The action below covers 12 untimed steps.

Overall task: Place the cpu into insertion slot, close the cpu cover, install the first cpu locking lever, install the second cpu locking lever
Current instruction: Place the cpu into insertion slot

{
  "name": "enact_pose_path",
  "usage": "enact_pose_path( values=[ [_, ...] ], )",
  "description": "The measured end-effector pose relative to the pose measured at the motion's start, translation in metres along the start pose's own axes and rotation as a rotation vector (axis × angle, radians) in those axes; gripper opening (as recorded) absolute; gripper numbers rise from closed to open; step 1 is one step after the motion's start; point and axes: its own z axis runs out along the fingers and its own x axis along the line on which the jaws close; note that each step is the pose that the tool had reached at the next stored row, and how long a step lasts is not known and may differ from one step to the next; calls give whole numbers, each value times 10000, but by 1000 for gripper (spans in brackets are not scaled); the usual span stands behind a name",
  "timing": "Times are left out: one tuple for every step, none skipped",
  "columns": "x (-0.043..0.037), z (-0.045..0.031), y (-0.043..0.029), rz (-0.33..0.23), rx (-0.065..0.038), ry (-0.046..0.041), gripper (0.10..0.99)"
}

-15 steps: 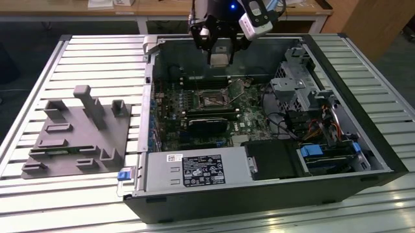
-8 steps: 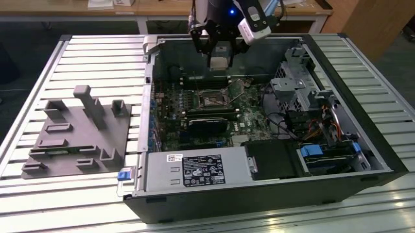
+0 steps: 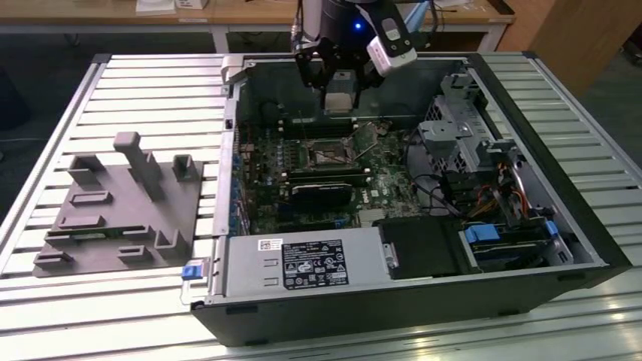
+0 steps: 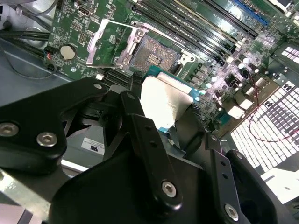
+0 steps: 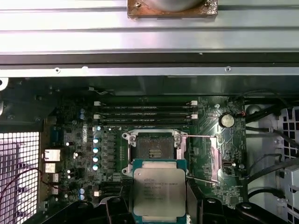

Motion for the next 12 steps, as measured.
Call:
enact_pose_path(
  values=[
    [0,10,-1,0,0,-1,537],
    [0,20,-2,0,-1,0,537],
    [-1,30,-3,0,0,0,537],
    [-1,40,-4,1,0,0,537],
    [-1,51,-5,0,0,0,537],
    [-1,63,-6,0,1,0,537],
    [-1,74,-7,0,0,0,537],
    [-2,85,-8,0,0,0,537],
    [-2,96,-9,0,0,0,537],
    [-2,107,-9,0,0,0,537],
    [-2,118,-11,0,0,0,537],
    [-2,129,-12,0,0,0,537]
  ],
)
